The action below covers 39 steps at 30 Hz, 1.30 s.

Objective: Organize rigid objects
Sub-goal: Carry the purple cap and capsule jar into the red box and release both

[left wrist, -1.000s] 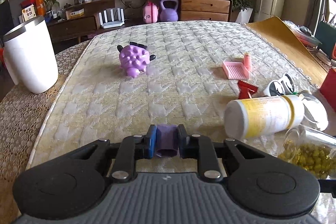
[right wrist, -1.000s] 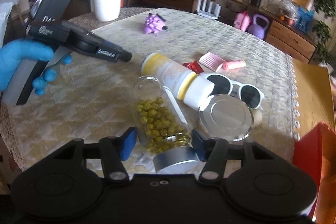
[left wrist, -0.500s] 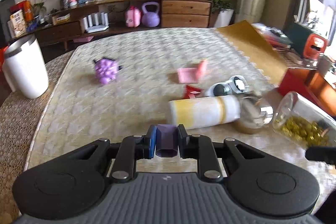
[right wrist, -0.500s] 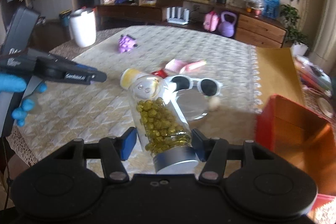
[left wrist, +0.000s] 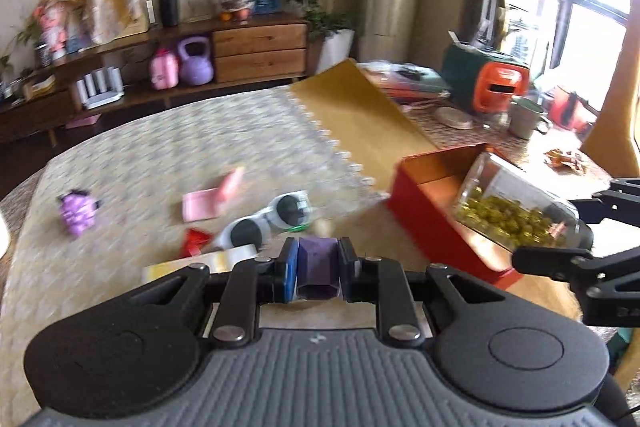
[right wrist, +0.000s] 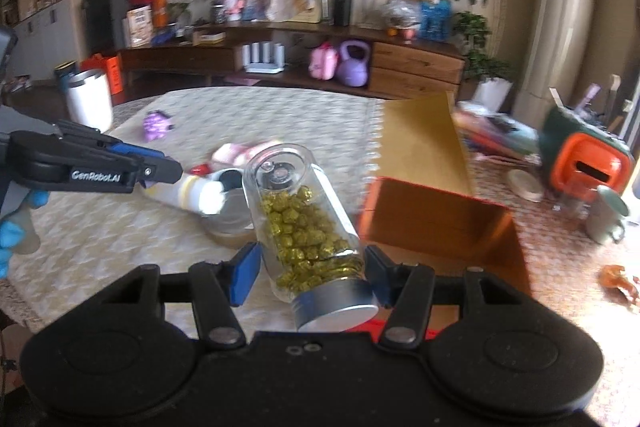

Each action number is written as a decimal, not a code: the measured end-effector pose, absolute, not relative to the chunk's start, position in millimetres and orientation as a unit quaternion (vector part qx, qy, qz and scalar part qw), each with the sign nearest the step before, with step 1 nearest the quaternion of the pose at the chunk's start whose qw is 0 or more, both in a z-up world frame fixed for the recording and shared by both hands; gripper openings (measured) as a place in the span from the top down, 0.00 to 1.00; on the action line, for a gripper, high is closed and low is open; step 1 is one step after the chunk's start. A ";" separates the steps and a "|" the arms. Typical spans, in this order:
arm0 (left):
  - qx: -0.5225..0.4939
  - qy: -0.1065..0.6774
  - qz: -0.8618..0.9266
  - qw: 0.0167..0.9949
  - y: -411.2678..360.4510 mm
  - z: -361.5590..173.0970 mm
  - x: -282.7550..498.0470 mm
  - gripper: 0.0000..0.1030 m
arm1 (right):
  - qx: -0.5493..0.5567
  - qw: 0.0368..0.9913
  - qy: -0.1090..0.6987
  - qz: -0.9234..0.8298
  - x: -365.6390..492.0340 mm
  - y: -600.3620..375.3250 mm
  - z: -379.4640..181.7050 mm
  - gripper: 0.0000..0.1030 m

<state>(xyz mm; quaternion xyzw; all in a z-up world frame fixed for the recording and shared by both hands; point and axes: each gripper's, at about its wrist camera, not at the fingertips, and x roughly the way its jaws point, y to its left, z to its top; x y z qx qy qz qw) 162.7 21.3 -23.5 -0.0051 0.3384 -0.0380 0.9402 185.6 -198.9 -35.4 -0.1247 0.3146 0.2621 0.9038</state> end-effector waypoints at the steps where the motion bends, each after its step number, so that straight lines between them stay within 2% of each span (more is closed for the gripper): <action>1: -0.003 0.339 -0.045 0.940 12.6 -23.0 167.7 0.80 | -0.122 0.906 0.315 0.255 189.1 -206.6 -35.9 0.45; 12: 0.023 0.340 -0.100 0.935 -68.4 -20.8 220.1 0.80 | -0.110 0.916 0.330 0.200 223.1 -259.6 -51.4 0.45; 23: 0.052 0.355 -0.114 0.926 -123.1 -41.9 282.8 0.80 | -0.118 0.909 0.355 0.183 256.5 -277.6 -71.4 0.46; 39: 0.061 0.441 -0.112 0.888 -143.7 -95.9 354.7 0.80 | -0.176 0.878 0.407 0.182 289.2 -257.1 -102.8 0.46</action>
